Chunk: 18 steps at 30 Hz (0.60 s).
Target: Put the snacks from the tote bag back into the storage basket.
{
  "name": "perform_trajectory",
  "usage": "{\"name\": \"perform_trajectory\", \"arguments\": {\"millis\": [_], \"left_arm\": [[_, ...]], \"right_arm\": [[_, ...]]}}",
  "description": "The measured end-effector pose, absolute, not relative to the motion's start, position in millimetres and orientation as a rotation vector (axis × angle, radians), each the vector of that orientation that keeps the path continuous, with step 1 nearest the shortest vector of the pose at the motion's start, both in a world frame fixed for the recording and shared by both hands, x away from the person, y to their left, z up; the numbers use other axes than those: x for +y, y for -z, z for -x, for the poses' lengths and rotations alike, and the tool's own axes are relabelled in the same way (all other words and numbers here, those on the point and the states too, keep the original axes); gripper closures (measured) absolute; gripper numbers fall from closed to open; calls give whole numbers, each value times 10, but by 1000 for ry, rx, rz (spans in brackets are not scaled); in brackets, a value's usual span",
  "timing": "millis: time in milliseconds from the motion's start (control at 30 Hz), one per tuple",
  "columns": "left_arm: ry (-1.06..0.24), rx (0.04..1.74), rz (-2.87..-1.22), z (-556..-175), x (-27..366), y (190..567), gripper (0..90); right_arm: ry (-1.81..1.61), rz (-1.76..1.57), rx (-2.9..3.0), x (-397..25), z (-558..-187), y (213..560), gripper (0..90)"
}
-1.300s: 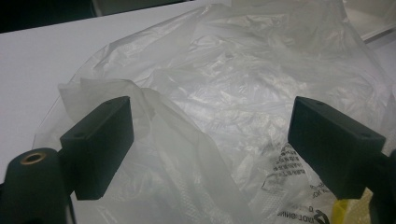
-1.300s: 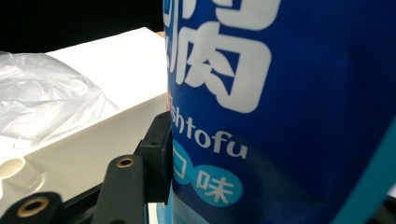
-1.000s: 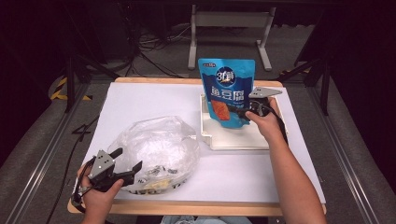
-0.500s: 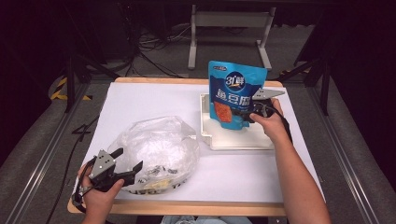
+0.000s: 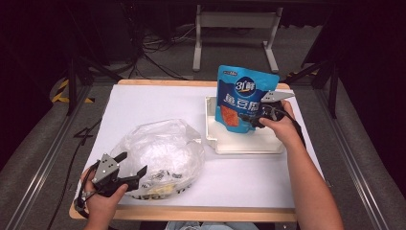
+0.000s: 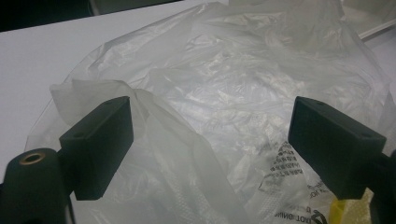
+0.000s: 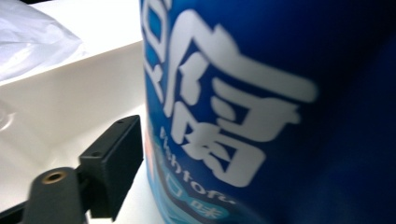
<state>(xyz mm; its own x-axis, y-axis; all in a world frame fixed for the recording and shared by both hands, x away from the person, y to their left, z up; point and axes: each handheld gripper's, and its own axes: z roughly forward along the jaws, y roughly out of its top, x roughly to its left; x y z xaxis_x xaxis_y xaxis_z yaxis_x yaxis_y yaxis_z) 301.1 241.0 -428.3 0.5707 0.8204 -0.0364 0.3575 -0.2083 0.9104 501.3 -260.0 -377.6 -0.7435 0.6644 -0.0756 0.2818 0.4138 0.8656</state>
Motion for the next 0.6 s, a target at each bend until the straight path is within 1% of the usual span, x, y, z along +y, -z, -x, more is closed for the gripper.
{"name": "perform_trajectory", "arguments": {"millis": [233, 600], "left_arm": [[-582, 967, -1804, -3019, 2410, 4286, 149], [-578, 964, -1803, -3020, 2406, 4284, 148]], "right_arm": [[-1273, -823, 2240, -2643, -4941, 3688, 132], [-1281, -816, 2203, -2770, -4818, 3543, 117]]}}
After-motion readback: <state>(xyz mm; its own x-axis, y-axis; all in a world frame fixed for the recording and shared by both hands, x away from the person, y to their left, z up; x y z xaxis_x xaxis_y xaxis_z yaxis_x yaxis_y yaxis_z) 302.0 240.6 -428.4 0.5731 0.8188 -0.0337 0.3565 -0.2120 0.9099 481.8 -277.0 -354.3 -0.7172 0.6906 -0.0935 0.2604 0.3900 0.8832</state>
